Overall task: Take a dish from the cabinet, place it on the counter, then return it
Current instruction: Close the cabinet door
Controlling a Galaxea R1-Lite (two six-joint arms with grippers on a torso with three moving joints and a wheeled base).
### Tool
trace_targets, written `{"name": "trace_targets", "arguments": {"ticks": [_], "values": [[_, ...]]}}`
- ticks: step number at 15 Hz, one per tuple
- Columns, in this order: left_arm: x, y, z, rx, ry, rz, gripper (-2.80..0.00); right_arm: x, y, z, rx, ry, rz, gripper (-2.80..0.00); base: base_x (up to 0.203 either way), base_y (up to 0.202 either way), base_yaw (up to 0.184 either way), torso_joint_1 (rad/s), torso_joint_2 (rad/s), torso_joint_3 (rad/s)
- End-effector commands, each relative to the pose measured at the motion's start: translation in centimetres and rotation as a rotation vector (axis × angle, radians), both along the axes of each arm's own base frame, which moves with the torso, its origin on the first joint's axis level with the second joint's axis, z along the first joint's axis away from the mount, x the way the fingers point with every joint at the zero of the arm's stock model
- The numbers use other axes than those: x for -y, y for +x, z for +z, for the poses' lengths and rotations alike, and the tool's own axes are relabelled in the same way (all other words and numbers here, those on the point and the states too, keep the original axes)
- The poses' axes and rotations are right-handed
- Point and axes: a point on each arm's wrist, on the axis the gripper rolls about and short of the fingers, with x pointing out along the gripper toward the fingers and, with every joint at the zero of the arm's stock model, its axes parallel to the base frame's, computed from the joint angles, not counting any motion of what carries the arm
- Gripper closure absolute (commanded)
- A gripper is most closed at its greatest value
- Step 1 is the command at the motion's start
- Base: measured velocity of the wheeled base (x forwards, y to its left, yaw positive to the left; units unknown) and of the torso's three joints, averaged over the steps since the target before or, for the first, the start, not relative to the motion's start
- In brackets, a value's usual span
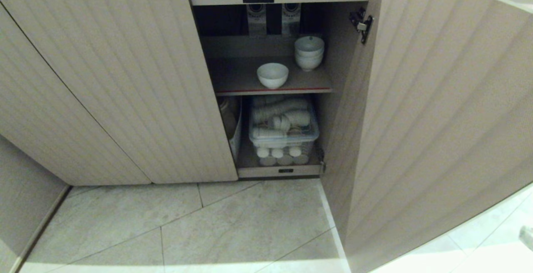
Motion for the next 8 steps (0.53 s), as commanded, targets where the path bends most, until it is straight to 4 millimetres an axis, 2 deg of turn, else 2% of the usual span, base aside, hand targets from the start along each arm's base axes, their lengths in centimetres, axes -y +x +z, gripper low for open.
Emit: {"name": "trace_targets", "arguments": {"ticks": [1,8], "values": [[0.00,0.00,0.00,0.000,0.000,0.002,0.00,-0.06,0.12,-0.14,-0.010,0.003,0.043,0.00,0.000,0.000,0.000,0.000,0.00,0.000],[0.00,0.00,0.00,0.000,0.000,0.001,0.00,-0.08,0.18,-0.19,-0.010,0.006,0.064,0.00,0.000,0.000,0.000,0.000,0.00,0.000]]}}
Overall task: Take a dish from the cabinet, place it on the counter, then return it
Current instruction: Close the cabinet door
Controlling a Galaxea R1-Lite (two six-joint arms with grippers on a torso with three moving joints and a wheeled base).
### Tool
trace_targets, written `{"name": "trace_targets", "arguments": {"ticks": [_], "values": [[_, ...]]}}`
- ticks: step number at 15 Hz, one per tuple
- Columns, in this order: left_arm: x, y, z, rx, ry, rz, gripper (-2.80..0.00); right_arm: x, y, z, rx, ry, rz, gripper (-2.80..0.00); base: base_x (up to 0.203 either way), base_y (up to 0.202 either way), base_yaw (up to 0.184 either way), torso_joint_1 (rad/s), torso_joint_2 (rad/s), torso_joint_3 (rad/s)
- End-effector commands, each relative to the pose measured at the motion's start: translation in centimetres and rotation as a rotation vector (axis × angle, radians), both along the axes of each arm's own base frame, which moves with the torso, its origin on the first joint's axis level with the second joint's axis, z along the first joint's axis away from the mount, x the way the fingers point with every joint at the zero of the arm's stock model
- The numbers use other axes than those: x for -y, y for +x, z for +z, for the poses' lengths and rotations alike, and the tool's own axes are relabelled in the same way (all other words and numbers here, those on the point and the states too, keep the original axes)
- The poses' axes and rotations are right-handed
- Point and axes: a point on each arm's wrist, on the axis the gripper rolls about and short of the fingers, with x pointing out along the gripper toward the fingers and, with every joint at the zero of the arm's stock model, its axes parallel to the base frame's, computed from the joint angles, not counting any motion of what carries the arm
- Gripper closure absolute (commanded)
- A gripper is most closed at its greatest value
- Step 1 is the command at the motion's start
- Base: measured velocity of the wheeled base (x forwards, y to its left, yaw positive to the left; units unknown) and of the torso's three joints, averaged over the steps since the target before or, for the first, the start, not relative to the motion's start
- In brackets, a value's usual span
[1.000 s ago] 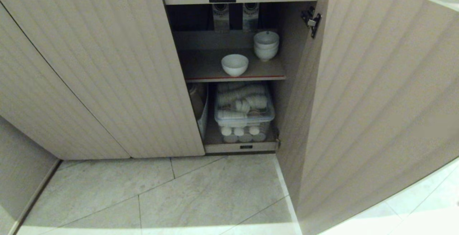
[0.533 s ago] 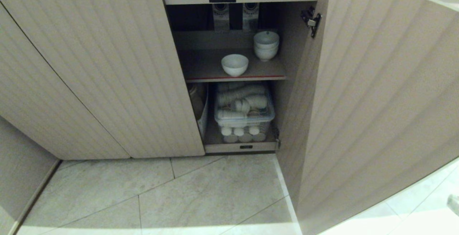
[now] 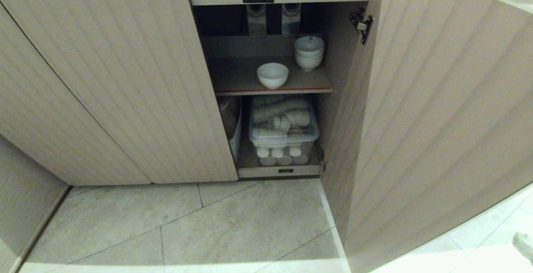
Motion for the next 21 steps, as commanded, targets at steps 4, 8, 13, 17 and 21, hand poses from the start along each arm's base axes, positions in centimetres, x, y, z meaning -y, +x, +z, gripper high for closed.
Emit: {"name": "trace_targets", "arguments": {"ticks": [4,8,13,17,21], "values": [[0.0,0.0,0.0,0.000,-0.001,-0.001,0.00,0.2,0.5,0.3,-0.011,-0.001,-0.027,0.00,0.000,0.000,0.000,0.000,0.00,0.000],[0.0,0.0,0.0,0.000,-0.001,-0.001,0.00,0.4,1.0,0.7,-0.016,-0.008,-0.074,0.00,0.000,0.000,0.000,0.000,0.00,0.000],[0.0,0.0,0.0,0.000,-0.001,0.000,0.00,0.6,1.4,0.6,-0.027,-0.023,-0.083,0.00,0.000,0.000,0.000,0.000,0.00,0.000],[0.0,0.0,0.0,0.000,-0.001,-0.001,0.00,0.5,1.4,0.6,-0.029,-0.020,-0.050,0.00,0.000,0.000,0.000,0.000,0.00,0.000],[0.0,0.0,0.0,0.000,-0.001,0.001,0.00,0.5,1.4,0.8,-0.019,-0.019,-0.006,0.00,0.000,0.000,0.000,0.000,0.00,0.000]]}}
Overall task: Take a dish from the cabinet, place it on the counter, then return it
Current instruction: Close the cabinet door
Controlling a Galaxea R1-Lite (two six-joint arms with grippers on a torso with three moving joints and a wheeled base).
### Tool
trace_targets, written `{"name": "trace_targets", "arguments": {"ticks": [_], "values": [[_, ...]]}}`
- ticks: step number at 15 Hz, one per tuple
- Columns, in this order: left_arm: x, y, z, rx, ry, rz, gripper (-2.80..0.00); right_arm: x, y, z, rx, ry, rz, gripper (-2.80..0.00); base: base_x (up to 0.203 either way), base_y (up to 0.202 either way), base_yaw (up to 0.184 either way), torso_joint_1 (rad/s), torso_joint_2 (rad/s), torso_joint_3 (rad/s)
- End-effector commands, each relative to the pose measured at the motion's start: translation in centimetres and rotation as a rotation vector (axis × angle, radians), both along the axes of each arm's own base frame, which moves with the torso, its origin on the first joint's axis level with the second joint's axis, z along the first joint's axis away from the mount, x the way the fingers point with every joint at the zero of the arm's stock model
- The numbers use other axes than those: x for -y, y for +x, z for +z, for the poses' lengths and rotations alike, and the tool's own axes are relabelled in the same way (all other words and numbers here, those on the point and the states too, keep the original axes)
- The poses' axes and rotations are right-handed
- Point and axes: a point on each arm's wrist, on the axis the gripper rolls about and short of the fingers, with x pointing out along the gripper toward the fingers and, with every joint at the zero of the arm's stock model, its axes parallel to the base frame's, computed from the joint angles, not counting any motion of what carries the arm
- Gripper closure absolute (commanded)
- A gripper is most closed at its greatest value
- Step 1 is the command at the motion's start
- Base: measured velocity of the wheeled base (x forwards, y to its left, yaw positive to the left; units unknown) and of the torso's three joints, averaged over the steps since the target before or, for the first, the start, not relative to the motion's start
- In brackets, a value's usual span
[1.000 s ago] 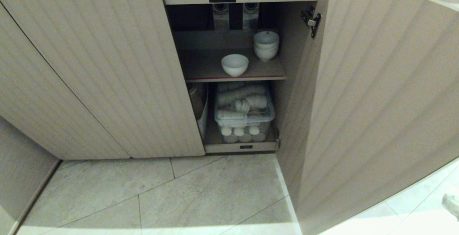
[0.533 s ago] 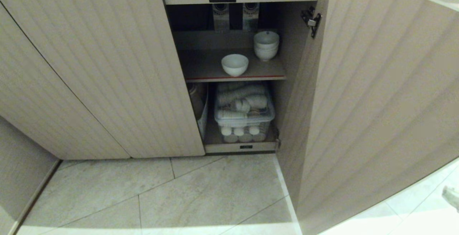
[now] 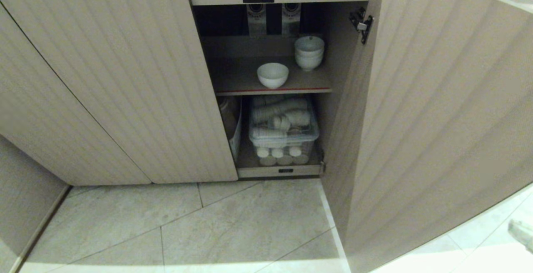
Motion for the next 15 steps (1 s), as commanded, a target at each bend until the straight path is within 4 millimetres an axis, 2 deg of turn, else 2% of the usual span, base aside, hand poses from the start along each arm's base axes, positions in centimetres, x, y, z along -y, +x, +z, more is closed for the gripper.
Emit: {"name": "trace_targets", "arguments": {"ticks": [1,9,15], "values": [[0.0,0.0,0.0,0.000,0.000,-0.001,0.00,0.0,0.1,0.0,-0.001,0.002,0.013,0.00,0.000,0.000,0.000,0.000,0.00,0.000],[0.0,0.0,0.0,0.000,0.000,0.000,0.00,0.2,0.9,0.5,0.009,0.004,0.037,0.00,0.000,0.000,0.000,0.000,0.00,0.000],[0.0,0.0,0.0,0.000,0.000,-0.001,0.00,0.6,2.1,2.1,0.041,-0.051,0.013,0.00,0.000,0.000,0.000,0.000,0.00,0.000]]}}
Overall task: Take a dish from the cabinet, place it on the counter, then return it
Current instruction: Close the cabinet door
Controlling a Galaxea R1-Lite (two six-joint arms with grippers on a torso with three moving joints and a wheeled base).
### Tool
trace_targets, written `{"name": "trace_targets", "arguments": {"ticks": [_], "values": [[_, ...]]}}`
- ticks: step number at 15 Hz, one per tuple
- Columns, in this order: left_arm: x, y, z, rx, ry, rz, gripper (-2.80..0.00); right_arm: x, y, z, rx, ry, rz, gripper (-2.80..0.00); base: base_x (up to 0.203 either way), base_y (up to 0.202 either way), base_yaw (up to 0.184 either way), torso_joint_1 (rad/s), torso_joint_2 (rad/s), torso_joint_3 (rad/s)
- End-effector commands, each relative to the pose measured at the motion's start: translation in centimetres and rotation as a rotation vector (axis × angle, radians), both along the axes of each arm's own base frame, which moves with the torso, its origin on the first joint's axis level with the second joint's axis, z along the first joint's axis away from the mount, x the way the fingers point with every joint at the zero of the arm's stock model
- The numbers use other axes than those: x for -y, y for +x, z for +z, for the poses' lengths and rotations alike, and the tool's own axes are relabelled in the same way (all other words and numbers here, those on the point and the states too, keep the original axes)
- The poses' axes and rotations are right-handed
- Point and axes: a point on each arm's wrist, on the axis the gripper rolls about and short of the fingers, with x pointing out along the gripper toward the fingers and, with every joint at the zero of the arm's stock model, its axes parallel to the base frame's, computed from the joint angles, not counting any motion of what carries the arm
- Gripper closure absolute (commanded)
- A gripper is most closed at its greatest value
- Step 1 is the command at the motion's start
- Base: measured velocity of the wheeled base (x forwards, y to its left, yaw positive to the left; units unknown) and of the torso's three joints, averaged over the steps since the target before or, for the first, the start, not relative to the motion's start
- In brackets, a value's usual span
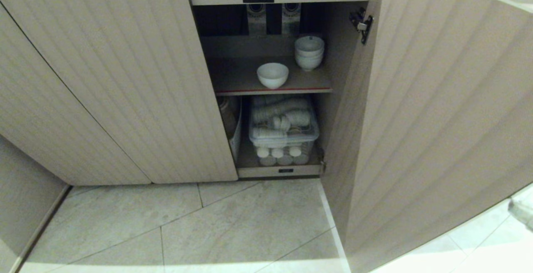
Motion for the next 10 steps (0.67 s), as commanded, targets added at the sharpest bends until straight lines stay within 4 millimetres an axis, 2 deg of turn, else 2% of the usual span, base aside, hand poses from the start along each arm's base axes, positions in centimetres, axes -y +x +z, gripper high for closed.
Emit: {"name": "trace_targets", "arguments": {"ticks": [1,10], "values": [[0.0,0.0,0.0,0.000,0.000,-0.001,0.00,0.3,0.9,0.6,0.007,-0.033,-0.021,0.00,0.000,0.000,0.000,0.000,0.00,0.000],[0.0,0.0,0.0,0.000,0.000,0.001,0.00,1.2,2.1,1.0,-0.008,-0.131,-0.096,0.00,0.000,0.000,0.000,0.000,0.00,0.000]]}}
